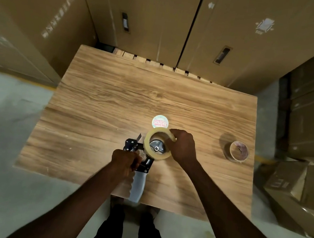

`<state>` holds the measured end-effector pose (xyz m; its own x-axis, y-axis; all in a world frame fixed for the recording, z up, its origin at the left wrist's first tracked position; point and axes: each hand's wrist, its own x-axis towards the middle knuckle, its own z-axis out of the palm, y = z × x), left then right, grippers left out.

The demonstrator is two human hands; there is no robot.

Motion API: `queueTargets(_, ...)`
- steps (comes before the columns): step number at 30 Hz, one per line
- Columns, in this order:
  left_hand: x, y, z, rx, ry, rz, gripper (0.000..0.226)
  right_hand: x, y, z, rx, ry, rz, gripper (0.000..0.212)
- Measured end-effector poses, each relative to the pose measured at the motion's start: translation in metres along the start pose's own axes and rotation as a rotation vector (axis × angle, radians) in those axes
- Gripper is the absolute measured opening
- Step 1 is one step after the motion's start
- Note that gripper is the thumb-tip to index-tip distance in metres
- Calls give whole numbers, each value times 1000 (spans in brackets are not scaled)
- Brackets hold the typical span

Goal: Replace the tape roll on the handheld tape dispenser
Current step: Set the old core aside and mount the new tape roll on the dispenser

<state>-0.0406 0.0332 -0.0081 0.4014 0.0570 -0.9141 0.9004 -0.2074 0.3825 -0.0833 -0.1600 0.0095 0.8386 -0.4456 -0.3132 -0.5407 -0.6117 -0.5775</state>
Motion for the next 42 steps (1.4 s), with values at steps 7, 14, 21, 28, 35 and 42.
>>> queueTargets(7,0,0,2,141,37,64,15,-3,-9,12,-120,-23,-22,39)
queueTargets(14,-2,4,11,404,40,251,5,-4,-19,17,-260,-30,-10,7)
queueTargets(21,3,-1,13,482,63,307,16,-16,-13,19,-226,17,6,16)
queueTargets(28,13,0,9,574,91,339,28,-14,-12,12,-75,-360,0,117)
queueTargets(35,18,-6,2,661,179,402,29,-15,-6,29,-227,-467,-63,153)
queueTargets(42,-2,-15,16,813,356,562,26,-10,-1,24,-166,-481,-65,150)
